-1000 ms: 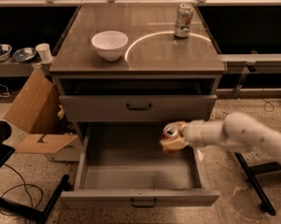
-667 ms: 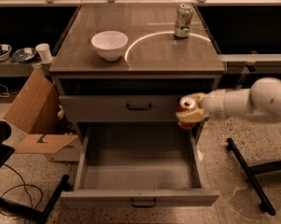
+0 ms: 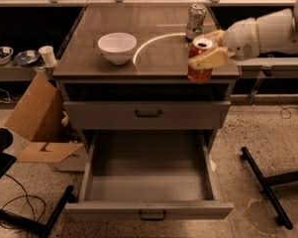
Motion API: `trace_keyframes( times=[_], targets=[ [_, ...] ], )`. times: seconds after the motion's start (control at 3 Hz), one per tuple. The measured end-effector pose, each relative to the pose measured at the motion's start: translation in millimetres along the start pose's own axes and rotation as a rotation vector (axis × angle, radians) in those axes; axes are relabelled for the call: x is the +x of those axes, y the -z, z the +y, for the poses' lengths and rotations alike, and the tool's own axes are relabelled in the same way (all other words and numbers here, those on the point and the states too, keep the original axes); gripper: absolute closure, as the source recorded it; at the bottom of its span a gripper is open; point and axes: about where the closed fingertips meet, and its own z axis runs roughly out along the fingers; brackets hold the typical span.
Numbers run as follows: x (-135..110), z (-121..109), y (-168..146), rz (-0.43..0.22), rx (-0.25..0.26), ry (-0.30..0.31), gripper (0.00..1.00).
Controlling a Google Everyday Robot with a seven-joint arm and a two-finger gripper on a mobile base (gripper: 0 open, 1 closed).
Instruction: Pick coke can from middle drawer and place on counter
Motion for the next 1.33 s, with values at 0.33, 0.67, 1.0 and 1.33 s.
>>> trace_keyframes(
  times=[0.33,0.67,1.0,1.33],
  targets=[
    [-94,-21,9,-0.061,-0.013,0.015,1.0],
    [-165,-61,-2,-0.121,0.089,-0.019,1.0],
    [-165,-61,-2,-0.121,0.089,-0.019,1.0],
    [-171,-79,-17,-0.138,0.105,-0.015,1.0]
  ],
)
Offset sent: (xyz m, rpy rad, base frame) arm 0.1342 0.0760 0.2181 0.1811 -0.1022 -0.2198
